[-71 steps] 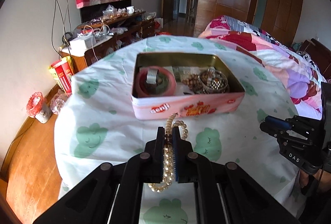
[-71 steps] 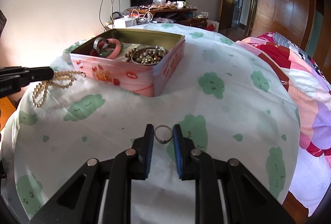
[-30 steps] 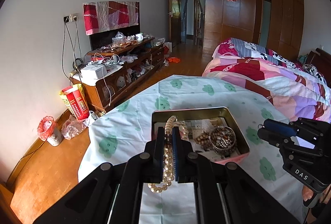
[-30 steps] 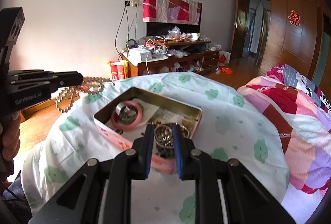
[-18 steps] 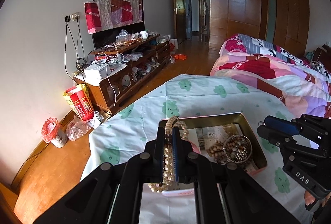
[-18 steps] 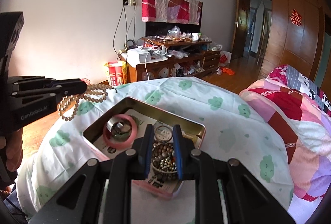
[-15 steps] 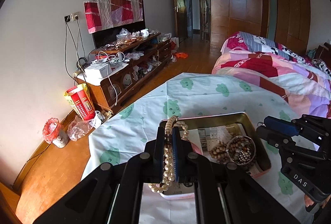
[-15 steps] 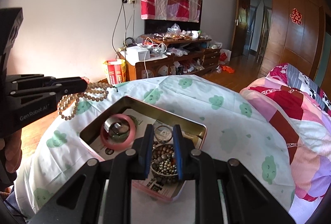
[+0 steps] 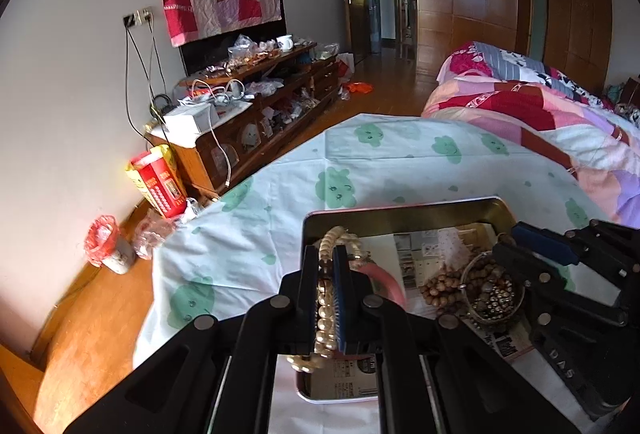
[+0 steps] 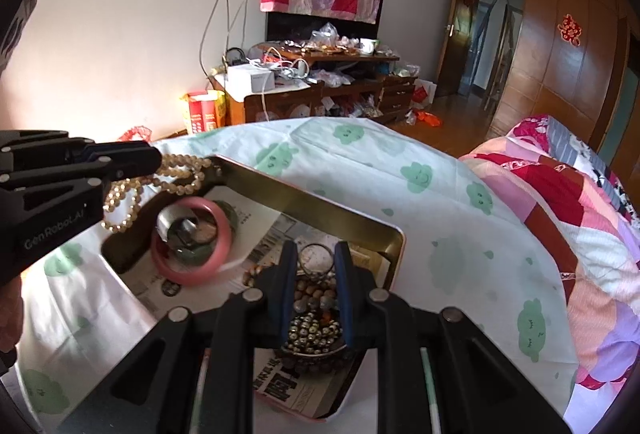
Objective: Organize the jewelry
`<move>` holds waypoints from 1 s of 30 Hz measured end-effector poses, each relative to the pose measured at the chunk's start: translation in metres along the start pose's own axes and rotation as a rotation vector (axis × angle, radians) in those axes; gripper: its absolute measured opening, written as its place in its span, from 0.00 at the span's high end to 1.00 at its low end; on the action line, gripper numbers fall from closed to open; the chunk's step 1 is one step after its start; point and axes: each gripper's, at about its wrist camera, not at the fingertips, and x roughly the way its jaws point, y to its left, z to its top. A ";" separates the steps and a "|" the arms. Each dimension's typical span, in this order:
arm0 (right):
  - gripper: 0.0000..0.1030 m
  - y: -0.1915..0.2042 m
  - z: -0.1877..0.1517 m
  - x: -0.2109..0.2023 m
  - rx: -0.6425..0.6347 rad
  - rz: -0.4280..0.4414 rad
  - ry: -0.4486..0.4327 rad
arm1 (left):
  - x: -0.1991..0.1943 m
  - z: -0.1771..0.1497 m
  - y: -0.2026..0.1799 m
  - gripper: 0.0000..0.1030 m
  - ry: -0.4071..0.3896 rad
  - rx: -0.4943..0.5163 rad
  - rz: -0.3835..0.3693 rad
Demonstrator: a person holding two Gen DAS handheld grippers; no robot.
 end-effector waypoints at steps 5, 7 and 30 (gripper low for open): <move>0.57 0.000 -0.005 0.002 -0.002 -0.015 0.007 | -0.002 0.000 -0.003 0.91 0.000 0.021 0.017; 0.45 -0.001 -0.007 0.001 0.004 -0.029 0.002 | -0.004 0.001 -0.001 0.80 -0.004 0.018 0.042; 0.22 -0.007 -0.011 -0.023 0.047 -0.076 -0.051 | -0.021 -0.011 0.035 0.27 -0.024 -0.084 0.067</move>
